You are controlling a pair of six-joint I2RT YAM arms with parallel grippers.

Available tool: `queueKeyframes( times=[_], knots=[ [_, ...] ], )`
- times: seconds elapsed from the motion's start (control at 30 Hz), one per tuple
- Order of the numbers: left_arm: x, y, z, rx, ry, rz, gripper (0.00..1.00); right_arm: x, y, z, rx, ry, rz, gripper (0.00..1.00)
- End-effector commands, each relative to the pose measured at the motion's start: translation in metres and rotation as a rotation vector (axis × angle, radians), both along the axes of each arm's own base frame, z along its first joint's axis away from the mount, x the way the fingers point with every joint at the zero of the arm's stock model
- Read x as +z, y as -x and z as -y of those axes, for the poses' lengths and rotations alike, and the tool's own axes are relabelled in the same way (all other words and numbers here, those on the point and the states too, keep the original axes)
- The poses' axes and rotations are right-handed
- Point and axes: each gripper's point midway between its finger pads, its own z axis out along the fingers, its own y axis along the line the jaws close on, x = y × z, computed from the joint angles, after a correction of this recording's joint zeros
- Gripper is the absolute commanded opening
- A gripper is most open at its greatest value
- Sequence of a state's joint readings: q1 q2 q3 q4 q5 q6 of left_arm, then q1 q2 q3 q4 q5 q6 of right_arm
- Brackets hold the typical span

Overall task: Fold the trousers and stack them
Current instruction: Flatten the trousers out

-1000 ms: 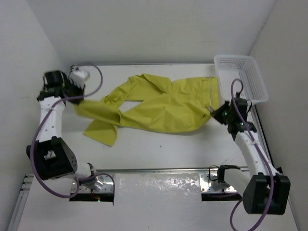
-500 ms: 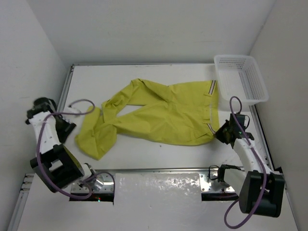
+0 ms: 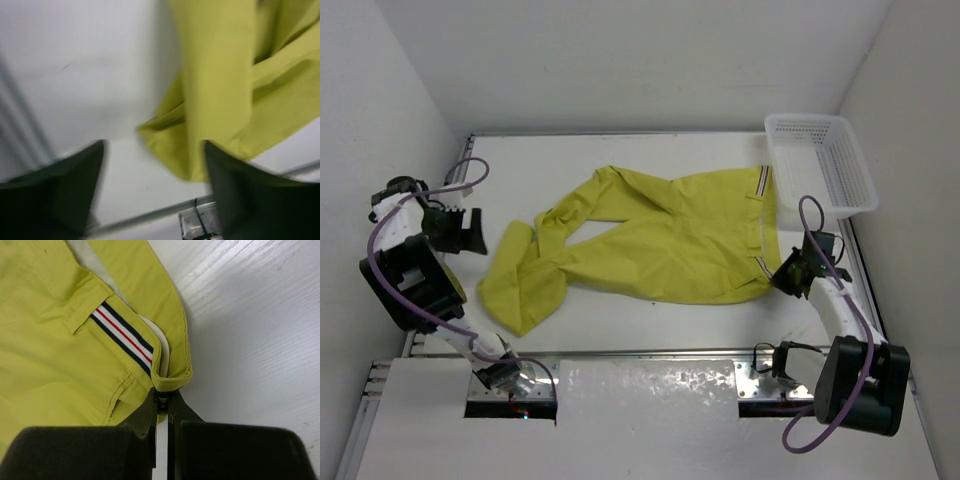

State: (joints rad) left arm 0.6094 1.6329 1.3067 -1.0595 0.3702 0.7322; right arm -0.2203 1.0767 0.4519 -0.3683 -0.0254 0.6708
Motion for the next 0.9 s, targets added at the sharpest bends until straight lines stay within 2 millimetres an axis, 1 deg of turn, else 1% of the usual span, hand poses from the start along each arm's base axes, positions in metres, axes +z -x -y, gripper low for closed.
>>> queueKeyframes(
  times=[0.0, 0.03, 0.07, 0.1, 0.13, 0.2, 0.23, 0.27, 0.3, 0.33, 0.37, 0.4, 0.43, 0.47, 0.5, 0.53, 0.57, 0.6, 0.67, 0.7, 0.77, 0.8, 0.83, 0.87],
  knots=[
    [0.004, -0.033, 0.039, 0.072, 0.267, 0.055, 0.96, 0.005, -0.003, 0.008, 0.037, 0.046, -0.029, 0.0],
    [-0.001, -0.029, 0.051, 0.056, 0.334, 0.033, 1.0, 0.009, -0.004, 0.008, 0.044, 0.048, -0.04, 0.0],
    [-0.008, -0.028, 0.061, 0.042, 0.39, 0.018, 1.0, 0.009, -0.003, 0.015, 0.033, 0.079, -0.058, 0.0],
    [-0.012, -0.028, 0.07, 0.025, 0.423, 0.017, 1.0, 0.009, -0.002, 0.017, 0.033, 0.088, -0.071, 0.0],
    [-0.025, -0.026, 0.078, 0.007, 0.418, -0.002, 1.0, 0.013, -0.003, 0.019, 0.027, 0.097, -0.08, 0.0],
    [-0.035, -0.021, 0.08, 0.012, 0.383, -0.013, 1.0, 0.016, -0.003, 0.025, 0.008, 0.122, -0.087, 0.0],
    [-0.042, -0.013, 0.088, -0.001, 0.394, -0.023, 1.0, 0.02, -0.004, 0.026, 0.004, 0.128, -0.087, 0.0],
    [-0.045, -0.008, 0.091, -0.018, 0.393, -0.036, 1.0, 0.022, -0.005, 0.029, -0.009, 0.136, -0.084, 0.0],
    [-0.049, -0.001, 0.093, -0.044, 0.386, -0.048, 0.98, 0.023, -0.006, 0.029, -0.014, 0.139, -0.087, 0.0],
    [-0.051, 0.003, 0.091, -0.051, 0.372, -0.059, 0.92, 0.027, -0.007, 0.03, -0.02, 0.14, -0.084, 0.0],
    [-0.055, 0.007, 0.085, -0.052, 0.337, -0.078, 0.76, 0.029, -0.008, 0.031, -0.023, 0.14, -0.081, 0.0],
    [-0.057, 0.009, 0.081, -0.055, 0.322, -0.08, 0.67, 0.03, -0.009, 0.031, -0.028, 0.142, -0.078, 0.0],
    [-0.058, 0.013, 0.073, -0.037, 0.319, -0.092, 0.53, 0.033, -0.011, 0.032, -0.034, 0.142, -0.067, 0.0],
    [-0.058, 0.015, 0.069, -0.029, 0.318, -0.097, 0.35, 0.036, -0.013, 0.032, -0.037, 0.145, -0.057, 0.0],
    [-0.054, 0.017, 0.062, -0.025, 0.311, -0.106, 0.11, 0.039, -0.015, 0.033, -0.038, 0.147, -0.045, 0.0],
    [-0.053, 0.02, 0.051, 0.001, 0.308, -0.107, 0.02, 0.043, -0.018, 0.034, -0.042, 0.151, -0.03, 0.0],
    [-0.051, 0.022, 0.044, 0.009, 0.292, -0.111, 0.0, 0.047, -0.02, 0.035, -0.044, 0.158, -0.019, 0.0],
    [-0.043, 0.021, 0.028, 0.032, 0.27, -0.093, 0.0, 0.057, -0.027, 0.039, -0.05, 0.175, 0.008, 0.0],
    [-0.034, 0.022, 0.003, 0.067, 0.203, -0.088, 0.0, 0.07, -0.034, 0.045, -0.051, 0.206, 0.034, 0.0],
    [-0.019, 0.018, -0.022, 0.105, 0.155, -0.056, 0.0, 0.084, -0.043, 0.049, -0.058, 0.225, 0.067, 0.0],
    [-0.008, 0.018, -0.053, 0.149, 0.08, -0.059, 0.0, 0.094, -0.046, 0.06, -0.071, 0.264, 0.063, 0.0],
    [0.007, 0.013, -0.074, 0.174, 0.036, -0.042, 0.0, 0.105, -0.048, 0.065, -0.088, 0.276, 0.071, 0.0],
    [0.014, 0.01, -0.085, 0.181, 0.005, -0.044, 0.0, 0.107, -0.048, 0.069, -0.101, 0.269, 0.07, 0.0],
    [0.02, 0.011, -0.094, 0.183, -0.033, -0.059, 0.0, 0.11, -0.047, 0.077, -0.131, 0.261, 0.078, 0.0]
  ],
)
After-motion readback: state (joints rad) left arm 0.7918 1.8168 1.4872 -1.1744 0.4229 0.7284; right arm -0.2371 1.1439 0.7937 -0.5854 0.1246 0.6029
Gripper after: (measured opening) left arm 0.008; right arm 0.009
